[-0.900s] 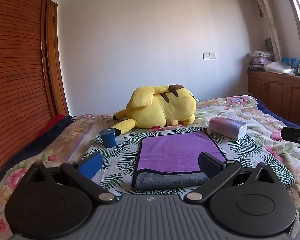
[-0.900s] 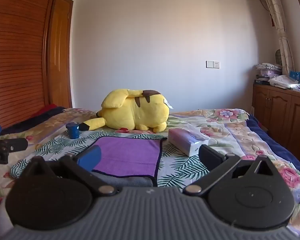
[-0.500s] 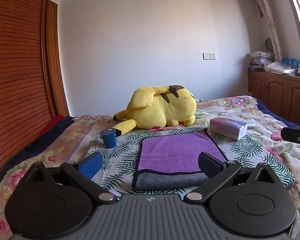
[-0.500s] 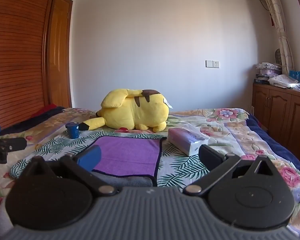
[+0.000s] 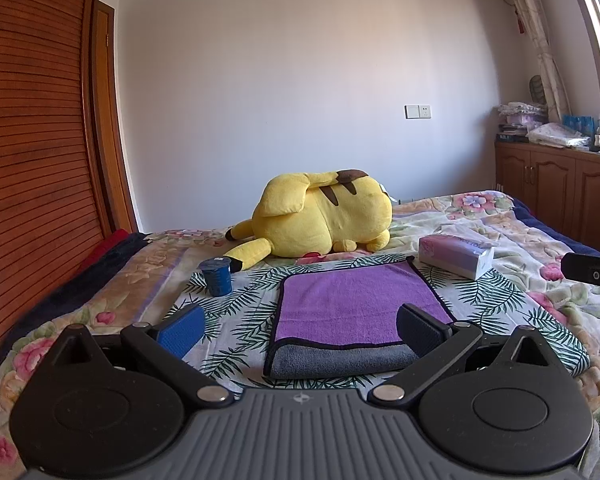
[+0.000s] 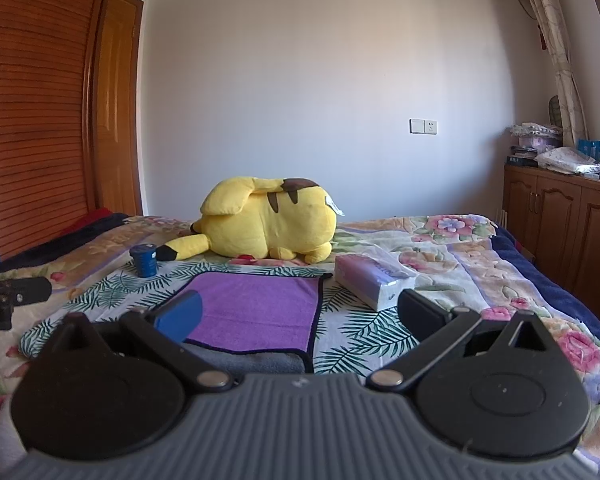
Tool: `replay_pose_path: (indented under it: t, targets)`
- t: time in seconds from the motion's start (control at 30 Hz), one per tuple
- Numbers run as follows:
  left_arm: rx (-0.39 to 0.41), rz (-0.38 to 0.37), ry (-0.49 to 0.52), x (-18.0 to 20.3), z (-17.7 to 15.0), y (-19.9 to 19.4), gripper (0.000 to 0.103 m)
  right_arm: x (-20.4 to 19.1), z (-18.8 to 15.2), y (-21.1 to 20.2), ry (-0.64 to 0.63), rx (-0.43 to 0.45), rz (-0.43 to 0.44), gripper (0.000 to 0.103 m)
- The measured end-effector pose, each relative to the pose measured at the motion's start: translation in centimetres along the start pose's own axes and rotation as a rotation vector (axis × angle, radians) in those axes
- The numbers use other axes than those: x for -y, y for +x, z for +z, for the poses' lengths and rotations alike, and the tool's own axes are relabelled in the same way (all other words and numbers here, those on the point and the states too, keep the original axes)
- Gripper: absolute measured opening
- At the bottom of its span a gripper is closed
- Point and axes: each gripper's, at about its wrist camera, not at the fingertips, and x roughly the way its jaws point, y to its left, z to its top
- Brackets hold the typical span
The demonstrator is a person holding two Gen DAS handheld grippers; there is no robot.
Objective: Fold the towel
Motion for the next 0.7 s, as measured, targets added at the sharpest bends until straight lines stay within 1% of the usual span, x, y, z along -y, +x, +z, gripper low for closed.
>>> replay_pose_path:
  t: [0.7]
  targets:
    - [0.000, 0.002, 0.001, -0.18, 0.04, -0.18, 0.103, 0.22, -0.12, 0.16, 0.003, -0.001, 0.001, 0.103]
